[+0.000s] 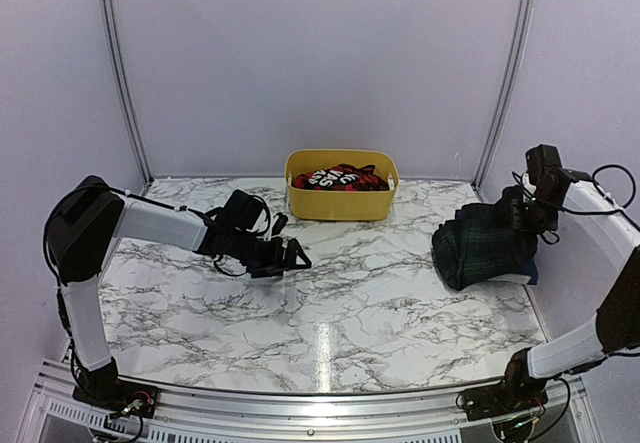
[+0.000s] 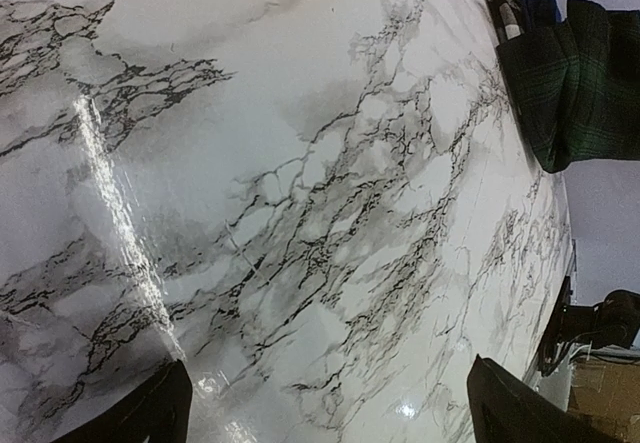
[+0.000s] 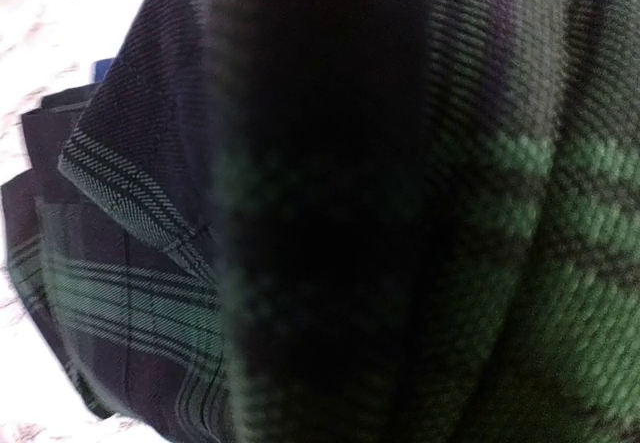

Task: Fold and stack the mixed laundry pile
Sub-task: Place the square-folded skirt at the corner of the board, then pick up the crumpled shirt from the center of the board.

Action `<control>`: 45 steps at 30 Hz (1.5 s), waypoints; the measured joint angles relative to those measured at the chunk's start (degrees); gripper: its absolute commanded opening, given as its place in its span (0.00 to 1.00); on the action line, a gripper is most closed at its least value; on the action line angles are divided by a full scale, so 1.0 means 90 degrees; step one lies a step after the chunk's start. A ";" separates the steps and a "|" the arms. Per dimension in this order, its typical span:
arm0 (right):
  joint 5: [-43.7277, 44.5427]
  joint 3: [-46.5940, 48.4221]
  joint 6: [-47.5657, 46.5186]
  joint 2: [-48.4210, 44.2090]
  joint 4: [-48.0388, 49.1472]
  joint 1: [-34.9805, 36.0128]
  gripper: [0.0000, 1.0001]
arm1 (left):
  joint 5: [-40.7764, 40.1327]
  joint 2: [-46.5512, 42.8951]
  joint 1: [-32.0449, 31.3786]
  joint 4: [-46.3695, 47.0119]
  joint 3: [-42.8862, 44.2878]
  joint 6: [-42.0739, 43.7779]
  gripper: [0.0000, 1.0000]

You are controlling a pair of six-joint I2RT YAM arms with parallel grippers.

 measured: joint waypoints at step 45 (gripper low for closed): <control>-0.3043 0.3878 0.0471 0.3247 0.0374 0.1671 0.90 | -0.2059 0.1960 0.1214 -0.3684 0.5901 0.1744 0.99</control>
